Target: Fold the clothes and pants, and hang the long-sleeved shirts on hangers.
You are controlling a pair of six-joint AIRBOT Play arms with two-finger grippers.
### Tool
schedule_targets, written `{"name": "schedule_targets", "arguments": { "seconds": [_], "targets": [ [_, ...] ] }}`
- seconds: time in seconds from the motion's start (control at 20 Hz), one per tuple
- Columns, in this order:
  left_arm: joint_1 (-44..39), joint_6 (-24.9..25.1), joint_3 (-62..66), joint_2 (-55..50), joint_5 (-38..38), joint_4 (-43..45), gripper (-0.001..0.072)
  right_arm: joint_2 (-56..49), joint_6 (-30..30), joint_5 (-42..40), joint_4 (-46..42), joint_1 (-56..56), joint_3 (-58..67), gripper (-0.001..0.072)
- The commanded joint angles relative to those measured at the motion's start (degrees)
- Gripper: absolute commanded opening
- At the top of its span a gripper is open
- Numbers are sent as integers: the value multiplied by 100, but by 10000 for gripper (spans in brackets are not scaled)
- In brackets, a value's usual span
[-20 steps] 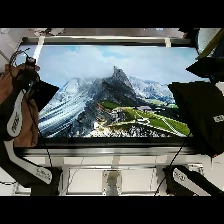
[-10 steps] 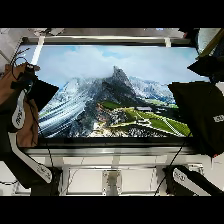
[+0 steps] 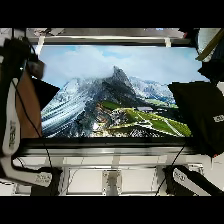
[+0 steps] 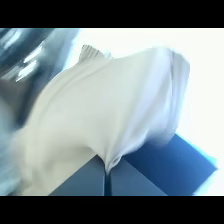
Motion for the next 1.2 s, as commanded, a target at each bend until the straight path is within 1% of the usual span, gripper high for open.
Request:
{"name": "schedule_targets", "arguments": {
  "seconds": [0.0,0.1,0.15,0.2,0.35,0.4,0.45,0.55,0.6,0.65,0.8,0.85,0.9,0.95,1.0,1.05,1.1,1.15],
  "targets": [
    [-1198,789,76,815,-101,-2994,5,2,-232,-4,-1416,0,7,29],
    [-1989,1539,61,745,-103,-4697,5,4,-302,-17,-1805,0,7,29],
    [-2457,1853,42,614,-133,-5292,5,2,-328,-74,-1897,0,4,29],
    [-2938,2087,17,450,-225,-5598,6,0,-328,-144,-1906,0,4,29],
    [-4113,2131,17,-240,-774,-5399,6,-4,-315,-225,-1816,2,4,29],
    [-4385,2129,17,-505,-920,-5215,6,-4,-308,-219,-1694,2,4,31],
    [-4607,2098,17,-785,-1038,-4885,17,-4,-308,-219,-1519,2,-2,63],
    [-4837,1718,20,-1123,-1117,-3849,17,-37,-308,-236,-1163,2,-2,335],
    [-4861,1537,26,-1117,-1172,-3230,18,-74,-308,-264,-1082,2,-2,400],
    [-4850,1480,39,-1021,-1263,-2651,17,-127,-299,-308,-1064,0,-17,401],
    [-4444,1440,24,-490,-1904,-352,18,-328,-291,-273,-1102,0,-275,400],
    [-4063,1154,24,-291,-2079,87,87,-407,-291,-205,-1139,0,-450,401],
    [-3543,979,22,-111,-2232,61,475,-468,-286,-184,-1126,-52,-658,400],
    [-2999,839,15,22,-2422,-37,688,-529,-243,-140,-1043,-146,-925,400],
    [-2389,695,-57,175,-2505,-251,634,-575,-243,-46,-940,-260,-1163,400],
    [-1856,595,-184,334,-2385,-688,634,-612,-243,9,-813,-391,-1421,400],
    [-1344,601,-284,468,-2282,-1473,635,-638,-243,31,-693,-498,-1646,400],
    [-938,656,-313,525,-2332,-2299,635,-651,-240,57,-605,-562,-1818,400]
  ]
}}
